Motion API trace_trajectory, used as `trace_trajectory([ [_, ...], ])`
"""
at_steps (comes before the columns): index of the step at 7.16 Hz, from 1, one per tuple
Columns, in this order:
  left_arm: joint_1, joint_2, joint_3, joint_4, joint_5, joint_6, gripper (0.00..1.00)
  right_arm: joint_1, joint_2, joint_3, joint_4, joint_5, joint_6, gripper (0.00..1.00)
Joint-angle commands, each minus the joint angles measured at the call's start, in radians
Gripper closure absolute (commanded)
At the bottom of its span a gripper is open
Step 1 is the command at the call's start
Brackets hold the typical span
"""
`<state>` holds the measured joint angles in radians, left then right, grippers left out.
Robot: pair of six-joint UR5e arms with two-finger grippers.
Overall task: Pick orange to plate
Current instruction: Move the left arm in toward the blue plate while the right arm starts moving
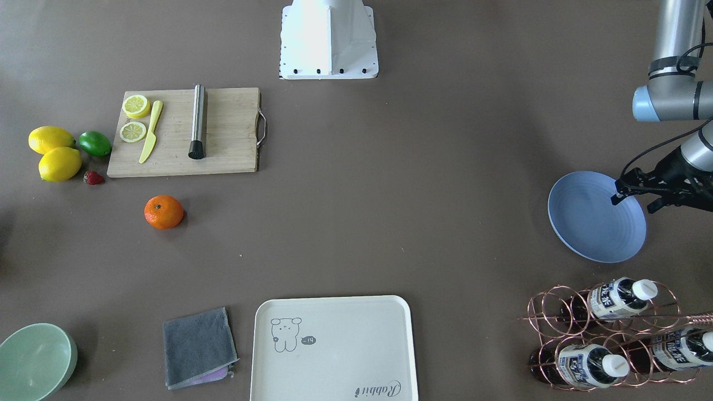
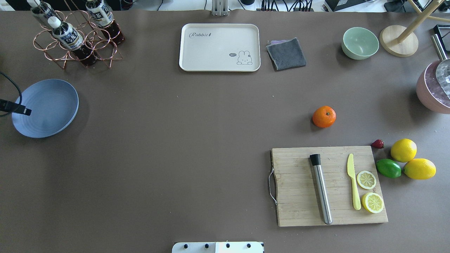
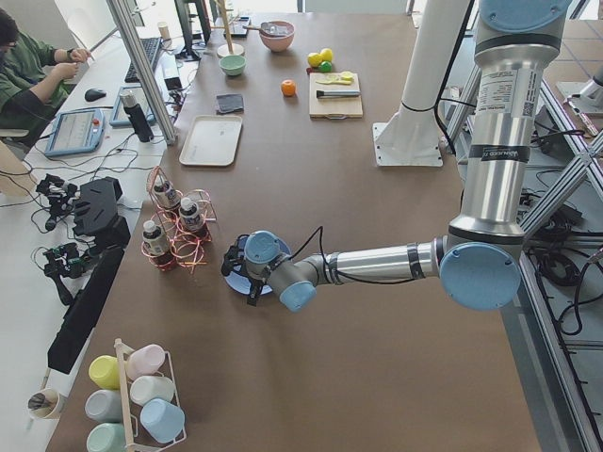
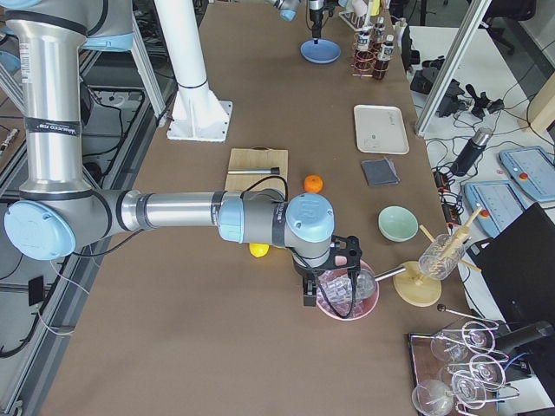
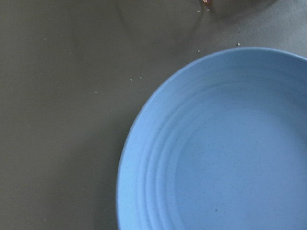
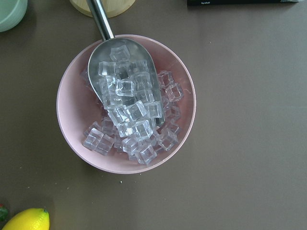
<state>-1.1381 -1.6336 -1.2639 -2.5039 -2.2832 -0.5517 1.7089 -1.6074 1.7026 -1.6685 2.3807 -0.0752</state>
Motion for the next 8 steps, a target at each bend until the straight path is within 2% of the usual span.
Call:
trace_trajectory([
  [1, 0.003, 0.001, 0.011, -0.001, -0.001, 0.007, 0.08, 0.000, -0.003, 0.000, 0.000, 0.000, 0.000, 0.00],
  [2, 0.003, 0.001, 0.011, 0.003, -0.001, -0.007, 0.50, 0.000, -0.003, 0.000, 0.000, 0.000, -0.002, 0.00],
  [3, 0.003, 0.001, 0.012, 0.005, -0.002, -0.005, 0.99, 0.000, -0.003, 0.000, 0.000, 0.000, 0.000, 0.00],
  [5, 0.003, 0.003, 0.006, 0.007, -0.012, 0.003, 1.00, 0.000, -0.003, 0.002, 0.001, 0.000, 0.000, 0.00],
  [6, 0.000, 0.001, 0.008, 0.011, -0.047, 0.002, 1.00, 0.000, -0.003, 0.002, 0.001, 0.002, -0.002, 0.00],
  [8, -0.082, -0.033, -0.002, 0.097, -0.186, -0.005, 1.00, 0.000, -0.002, 0.015, 0.001, 0.002, -0.002, 0.00],
])
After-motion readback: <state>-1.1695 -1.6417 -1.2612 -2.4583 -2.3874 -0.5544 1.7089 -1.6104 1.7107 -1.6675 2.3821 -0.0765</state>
